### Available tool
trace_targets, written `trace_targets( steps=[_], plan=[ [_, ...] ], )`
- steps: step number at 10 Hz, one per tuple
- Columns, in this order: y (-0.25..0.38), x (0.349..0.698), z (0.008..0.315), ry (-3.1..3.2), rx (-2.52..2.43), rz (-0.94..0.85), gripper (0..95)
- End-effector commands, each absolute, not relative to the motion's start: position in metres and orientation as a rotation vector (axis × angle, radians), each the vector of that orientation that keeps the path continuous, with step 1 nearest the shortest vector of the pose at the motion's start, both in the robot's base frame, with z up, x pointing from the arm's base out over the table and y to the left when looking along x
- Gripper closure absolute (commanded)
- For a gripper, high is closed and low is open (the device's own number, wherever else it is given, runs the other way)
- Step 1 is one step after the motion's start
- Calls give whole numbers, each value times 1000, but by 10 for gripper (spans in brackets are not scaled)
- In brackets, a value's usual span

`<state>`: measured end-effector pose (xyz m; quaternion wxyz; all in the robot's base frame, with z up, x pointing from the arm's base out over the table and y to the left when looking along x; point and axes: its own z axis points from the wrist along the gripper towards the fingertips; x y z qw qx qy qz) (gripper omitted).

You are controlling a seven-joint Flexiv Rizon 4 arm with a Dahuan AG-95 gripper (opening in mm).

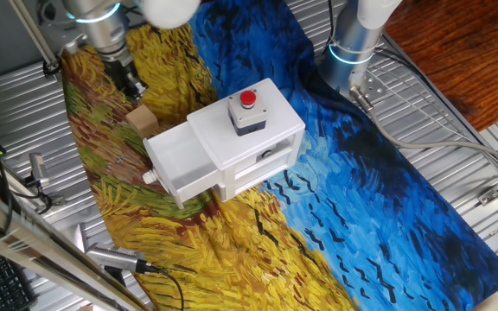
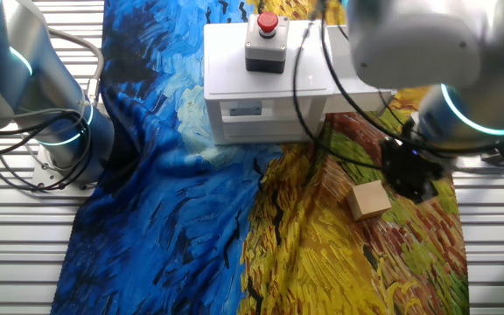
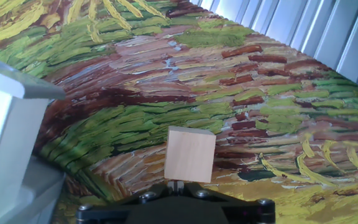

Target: Take something out of a drawer

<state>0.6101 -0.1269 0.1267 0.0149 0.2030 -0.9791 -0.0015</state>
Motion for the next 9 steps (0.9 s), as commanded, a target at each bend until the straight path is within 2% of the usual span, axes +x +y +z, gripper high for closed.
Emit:
trace_targets(
  steps=[1,9],
  plan=[
    [-133,618,121,-3041,665,-8,950],
    [-123,648,103,-3052,610,-10,950]
  ],
)
